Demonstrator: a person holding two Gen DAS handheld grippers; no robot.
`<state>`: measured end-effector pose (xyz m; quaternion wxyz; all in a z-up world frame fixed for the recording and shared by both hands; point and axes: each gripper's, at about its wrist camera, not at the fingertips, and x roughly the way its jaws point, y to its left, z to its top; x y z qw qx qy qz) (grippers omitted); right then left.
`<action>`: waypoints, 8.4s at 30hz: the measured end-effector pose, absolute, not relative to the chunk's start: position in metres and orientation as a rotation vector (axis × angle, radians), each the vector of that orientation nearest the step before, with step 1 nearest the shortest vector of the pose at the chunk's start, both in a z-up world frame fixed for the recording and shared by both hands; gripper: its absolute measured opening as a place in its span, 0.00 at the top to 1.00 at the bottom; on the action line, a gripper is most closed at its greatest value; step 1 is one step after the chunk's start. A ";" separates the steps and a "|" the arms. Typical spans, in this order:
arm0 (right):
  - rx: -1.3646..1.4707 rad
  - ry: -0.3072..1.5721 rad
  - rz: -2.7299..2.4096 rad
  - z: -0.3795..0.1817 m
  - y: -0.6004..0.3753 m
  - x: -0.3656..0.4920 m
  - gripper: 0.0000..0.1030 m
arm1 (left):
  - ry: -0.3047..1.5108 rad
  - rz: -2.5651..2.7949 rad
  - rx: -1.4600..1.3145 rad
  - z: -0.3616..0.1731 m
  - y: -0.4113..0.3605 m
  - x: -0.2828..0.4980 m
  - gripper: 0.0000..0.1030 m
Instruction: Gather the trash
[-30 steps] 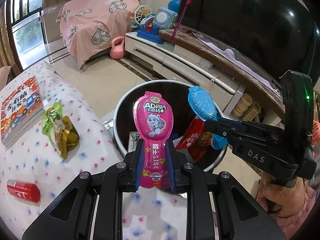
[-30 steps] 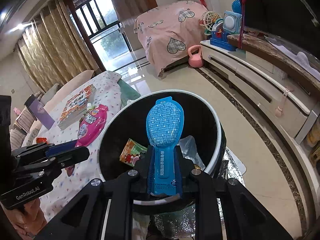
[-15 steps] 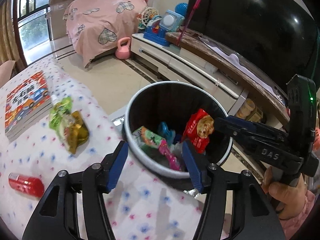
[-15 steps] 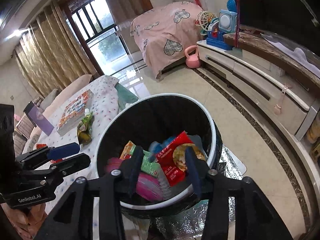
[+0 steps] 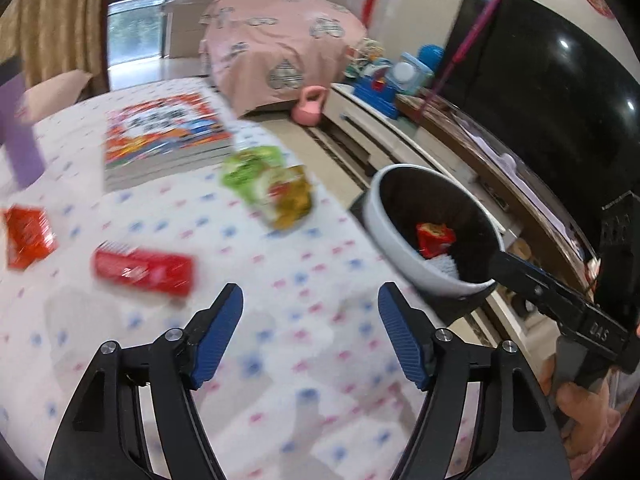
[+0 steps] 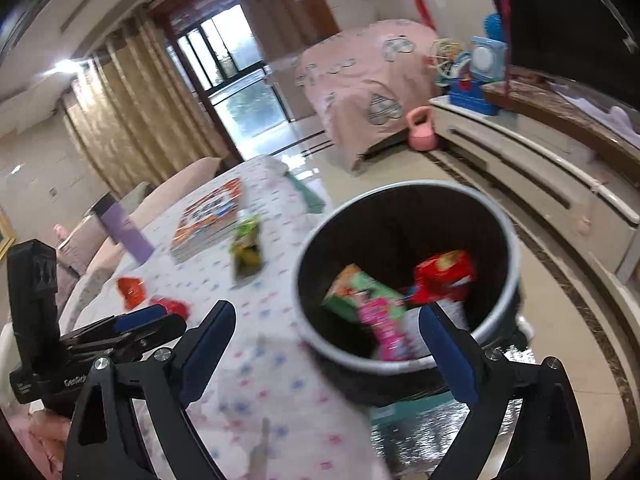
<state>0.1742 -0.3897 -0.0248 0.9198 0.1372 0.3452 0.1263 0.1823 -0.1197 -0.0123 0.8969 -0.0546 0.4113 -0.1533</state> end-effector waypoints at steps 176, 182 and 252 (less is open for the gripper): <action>0.329 0.699 0.177 -0.020 -0.451 0.199 0.66 | 0.919 -0.502 0.100 -0.006 -0.278 0.254 0.79; 0.340 0.716 0.170 -0.023 -0.455 0.205 0.66 | 0.935 -0.497 0.103 -0.009 -0.280 0.258 0.78; 0.143 0.285 0.040 0.012 -0.311 -0.007 0.00 | 0.358 -0.026 -0.042 0.028 -0.069 -0.005 0.00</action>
